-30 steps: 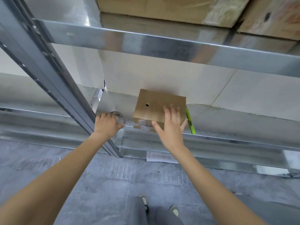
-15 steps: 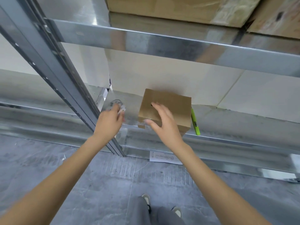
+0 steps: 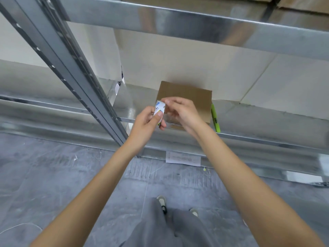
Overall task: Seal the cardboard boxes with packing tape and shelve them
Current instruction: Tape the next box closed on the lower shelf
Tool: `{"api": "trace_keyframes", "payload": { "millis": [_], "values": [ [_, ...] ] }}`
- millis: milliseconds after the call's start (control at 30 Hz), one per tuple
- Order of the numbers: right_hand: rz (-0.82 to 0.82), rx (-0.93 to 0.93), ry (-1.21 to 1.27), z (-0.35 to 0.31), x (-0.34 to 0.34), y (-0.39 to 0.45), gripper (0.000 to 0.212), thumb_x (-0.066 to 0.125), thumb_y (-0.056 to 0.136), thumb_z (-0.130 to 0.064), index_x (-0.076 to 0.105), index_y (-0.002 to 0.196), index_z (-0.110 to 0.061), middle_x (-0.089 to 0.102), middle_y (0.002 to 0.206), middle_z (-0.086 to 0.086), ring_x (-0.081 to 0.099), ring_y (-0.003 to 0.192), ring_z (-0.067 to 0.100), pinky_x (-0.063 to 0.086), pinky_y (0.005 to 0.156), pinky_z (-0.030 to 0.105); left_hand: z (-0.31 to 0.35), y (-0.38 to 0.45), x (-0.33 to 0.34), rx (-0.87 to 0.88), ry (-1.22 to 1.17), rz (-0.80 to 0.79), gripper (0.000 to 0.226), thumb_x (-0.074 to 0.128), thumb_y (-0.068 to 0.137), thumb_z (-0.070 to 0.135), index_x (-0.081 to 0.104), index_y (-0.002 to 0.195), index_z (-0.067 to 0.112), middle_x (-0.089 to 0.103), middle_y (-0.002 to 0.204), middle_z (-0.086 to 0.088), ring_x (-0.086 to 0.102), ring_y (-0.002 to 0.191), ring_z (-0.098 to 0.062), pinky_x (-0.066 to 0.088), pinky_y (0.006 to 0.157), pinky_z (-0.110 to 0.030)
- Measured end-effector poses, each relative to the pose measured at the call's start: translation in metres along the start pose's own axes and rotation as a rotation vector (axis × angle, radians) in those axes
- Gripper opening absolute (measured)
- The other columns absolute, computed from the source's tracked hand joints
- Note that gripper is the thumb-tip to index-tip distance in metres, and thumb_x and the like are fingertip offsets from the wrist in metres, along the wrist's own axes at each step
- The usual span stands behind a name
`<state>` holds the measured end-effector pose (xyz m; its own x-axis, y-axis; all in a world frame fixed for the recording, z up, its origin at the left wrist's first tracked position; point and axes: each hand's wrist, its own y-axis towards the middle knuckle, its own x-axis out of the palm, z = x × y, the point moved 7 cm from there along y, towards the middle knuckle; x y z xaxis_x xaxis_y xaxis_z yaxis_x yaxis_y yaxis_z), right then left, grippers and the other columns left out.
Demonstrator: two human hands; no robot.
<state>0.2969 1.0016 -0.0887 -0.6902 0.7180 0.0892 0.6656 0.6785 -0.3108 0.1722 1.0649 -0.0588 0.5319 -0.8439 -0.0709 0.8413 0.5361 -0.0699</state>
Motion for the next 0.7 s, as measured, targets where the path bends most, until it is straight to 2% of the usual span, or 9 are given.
{"api": "trace_keyframes", "payload": {
  "millis": [100,200,267,300,400,467,533,633,700],
  "values": [
    [0.004,0.05,0.04,0.001,-0.005,0.0,0.012,0.06,0.092,-0.003,0.071,0.089,-0.007,0.07,0.077,0.004,0.058,0.073,0.016,0.046,0.078,0.032,-0.002,0.0,0.005,-0.01,-0.004,-0.026,0.014,0.048,0.102,0.013,0.053,0.099,0.001,0.063,0.068,-0.002,0.06,0.066,-0.013,0.047,0.075,-0.017],
    [-0.098,0.148,0.02,0.005,-0.005,0.0,0.01,0.061,0.092,-0.006,0.07,0.096,-0.004,0.069,0.091,0.014,0.062,0.086,0.022,0.049,0.094,0.04,-0.004,-0.003,0.007,0.023,-0.003,-0.042,0.027,0.05,0.099,0.025,0.053,0.099,-0.001,0.063,0.062,0.003,0.052,0.065,-0.038,0.041,0.074,-0.039],
    [-0.165,0.21,0.044,0.008,-0.004,-0.001,0.013,0.062,0.092,-0.008,0.069,0.101,-0.001,0.065,0.099,0.018,0.06,0.094,0.026,0.047,0.101,0.042,-0.003,-0.006,0.008,0.053,-0.029,-0.037,0.033,0.051,0.096,0.031,0.052,0.098,-0.001,0.059,0.059,0.003,0.047,0.063,-0.04,0.041,0.07,-0.052],
    [-0.187,0.239,0.07,0.009,-0.005,-0.002,0.013,0.061,0.092,-0.007,0.068,0.101,0.0,0.064,0.099,0.018,0.06,0.093,0.025,0.048,0.099,0.04,-0.002,-0.006,0.009,0.066,-0.032,-0.035,0.031,0.051,0.095,0.033,0.052,0.096,0.002,0.057,0.057,0.003,0.047,0.062,-0.04,0.043,0.071,-0.056],
    [-0.225,0.29,0.084,0.012,-0.007,-0.003,0.007,0.06,0.093,-0.005,0.067,0.093,-0.002,0.061,0.09,0.014,0.058,0.076,0.016,0.049,0.083,0.029,-0.003,-0.01,0.014,0.077,-0.005,-0.06,0.02,0.048,0.097,0.029,0.052,0.093,0.01,0.053,0.055,0.001,0.048,0.058,-0.032,0.044,0.069,-0.05],
    [-0.211,0.271,0.009,0.012,-0.011,-0.003,0.009,0.06,0.092,-0.003,0.066,0.085,-0.004,0.06,0.083,0.013,0.054,0.066,0.013,0.05,0.07,0.024,-0.006,-0.013,0.018,0.069,0.001,-0.085,0.015,0.044,0.1,0.023,0.052,0.092,0.014,0.052,0.053,0.003,0.048,0.051,-0.026,0.044,0.062,-0.038],
    [-0.186,0.223,-0.119,0.009,-0.016,-0.004,0.012,0.06,0.093,-0.004,0.065,0.082,-0.005,0.059,0.072,0.008,0.051,0.057,0.009,0.047,0.057,0.018,-0.007,-0.015,0.019,0.052,0.008,-0.084,0.015,0.041,0.103,0.02,0.05,0.091,0.019,0.051,0.052,0.004,0.044,0.044,-0.023,0.041,0.052,-0.033],
    [-0.155,0.145,-0.272,0.001,-0.022,-0.006,0.013,0.061,0.094,-0.008,0.065,0.082,-0.008,0.055,0.069,0.004,0.048,0.054,0.006,0.044,0.056,0.017,-0.012,-0.012,0.018,0.014,0.042,-0.06,0.018,0.04,0.105,0.023,0.05,0.091,0.018,0.046,0.051,-0.008,0.041,0.043,-0.021,0.038,0.046,-0.03],
    [-0.115,0.106,-0.267,-0.009,-0.029,-0.005,0.015,0.061,0.094,-0.009,0.064,0.079,-0.009,0.054,0.069,0.003,0.048,0.055,0.006,0.043,0.06,0.019,-0.019,-0.009,0.019,-0.01,0.112,-0.074,0.019,0.041,0.105,0.029,0.05,0.09,0.02,0.048,0.051,-0.005,0.044,0.044,-0.024,0.04,0.048,-0.03]
  ]
}}
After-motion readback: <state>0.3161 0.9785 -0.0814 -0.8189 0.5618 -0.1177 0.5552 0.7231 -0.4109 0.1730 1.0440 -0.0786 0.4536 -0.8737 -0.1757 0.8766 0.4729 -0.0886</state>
